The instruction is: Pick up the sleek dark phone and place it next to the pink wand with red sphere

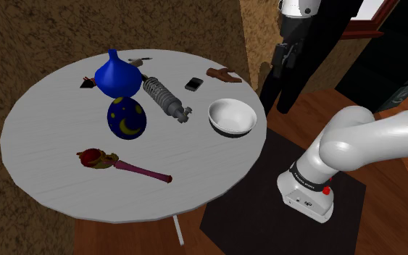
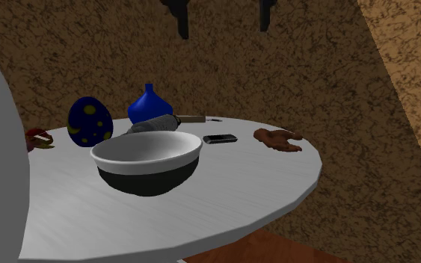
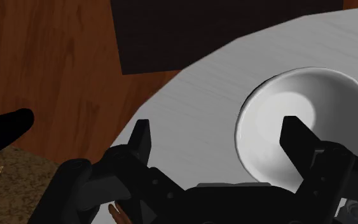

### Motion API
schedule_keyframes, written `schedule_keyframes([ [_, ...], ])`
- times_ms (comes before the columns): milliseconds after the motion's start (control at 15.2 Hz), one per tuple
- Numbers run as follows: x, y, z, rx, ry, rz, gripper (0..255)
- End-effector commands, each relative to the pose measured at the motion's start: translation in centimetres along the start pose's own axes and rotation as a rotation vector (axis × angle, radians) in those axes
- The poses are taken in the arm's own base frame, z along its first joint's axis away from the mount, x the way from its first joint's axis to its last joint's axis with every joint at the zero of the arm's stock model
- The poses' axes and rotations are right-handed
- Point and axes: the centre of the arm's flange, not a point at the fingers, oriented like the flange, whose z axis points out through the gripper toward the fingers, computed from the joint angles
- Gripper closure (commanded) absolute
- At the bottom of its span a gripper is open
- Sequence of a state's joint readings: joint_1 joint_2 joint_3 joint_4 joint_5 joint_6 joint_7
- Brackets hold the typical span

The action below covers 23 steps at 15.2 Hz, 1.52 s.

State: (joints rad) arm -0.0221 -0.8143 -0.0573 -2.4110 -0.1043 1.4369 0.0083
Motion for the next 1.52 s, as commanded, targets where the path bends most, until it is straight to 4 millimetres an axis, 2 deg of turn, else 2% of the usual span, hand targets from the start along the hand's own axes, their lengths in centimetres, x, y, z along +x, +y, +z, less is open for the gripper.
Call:
schedule_keyframes([
  [0, 0.0, 0.0, 0.0, 0.0, 0.0, 0.0, 0],
  [396, 6.1, -3.7, 2.7, 0.013, 0.019, 0.186, 0],
  [726, 11.6, -5.9, 4.8, 0.025, 0.035, 0.341, 0],
  [1122, 18.6, -7.4, 7.2, 0.038, 0.054, 0.527, 0],
  [1452, 24.6, -7.6, 9.0, 0.049, 0.07, 0.682, 0],
])
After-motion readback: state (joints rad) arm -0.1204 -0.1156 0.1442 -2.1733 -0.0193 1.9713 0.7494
